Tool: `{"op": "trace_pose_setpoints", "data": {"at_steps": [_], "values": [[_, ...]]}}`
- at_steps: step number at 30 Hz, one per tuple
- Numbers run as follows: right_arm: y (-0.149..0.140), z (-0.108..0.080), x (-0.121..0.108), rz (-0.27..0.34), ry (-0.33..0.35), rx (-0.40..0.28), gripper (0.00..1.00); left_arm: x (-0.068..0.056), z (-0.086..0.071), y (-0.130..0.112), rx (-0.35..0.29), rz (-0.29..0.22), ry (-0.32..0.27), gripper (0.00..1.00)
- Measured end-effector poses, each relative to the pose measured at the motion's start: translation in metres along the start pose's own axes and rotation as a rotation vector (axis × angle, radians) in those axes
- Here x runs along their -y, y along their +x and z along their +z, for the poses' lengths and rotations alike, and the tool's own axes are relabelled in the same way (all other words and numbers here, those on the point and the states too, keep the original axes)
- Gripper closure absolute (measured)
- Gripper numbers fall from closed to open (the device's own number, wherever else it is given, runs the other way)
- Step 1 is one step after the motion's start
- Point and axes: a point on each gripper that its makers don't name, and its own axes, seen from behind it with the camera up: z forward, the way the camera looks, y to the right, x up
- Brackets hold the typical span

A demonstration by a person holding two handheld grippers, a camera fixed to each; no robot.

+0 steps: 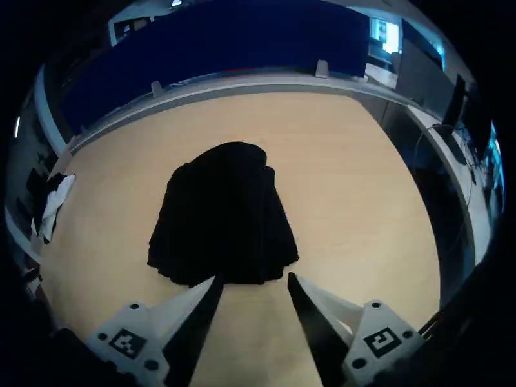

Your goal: Fold towel

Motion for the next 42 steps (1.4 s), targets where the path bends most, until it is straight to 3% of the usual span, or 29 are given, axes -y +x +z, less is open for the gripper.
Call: {"op": "trace_pose_setpoints", "data": {"at_steps": [11, 18, 29, 42], "values": [[0.018, -0.001, 0.018, -0.008, 0.032, -0.053, 0.0, 0.0, -0.003, 0.0, -0.001, 0.0, 0.002, 0.08], [0.054, 0.01, 0.038, -0.049, 0.06, -0.095, 0.0, 0.0, -0.004, -0.002, -0.001, -0.003, 0.006, 0.08], [0.107, 0.032, 0.048, -0.099, 0.065, -0.123, 0.0, 0.001, -0.006, -0.004, -0.001, -0.013, 0.016, 0.08], [0.104, 0.055, 0.05, -0.101, 0.064, -0.089, 0.0, 0.006, -0.005, -0.007, 0.004, -0.02, 0.031, 0.08]]}}
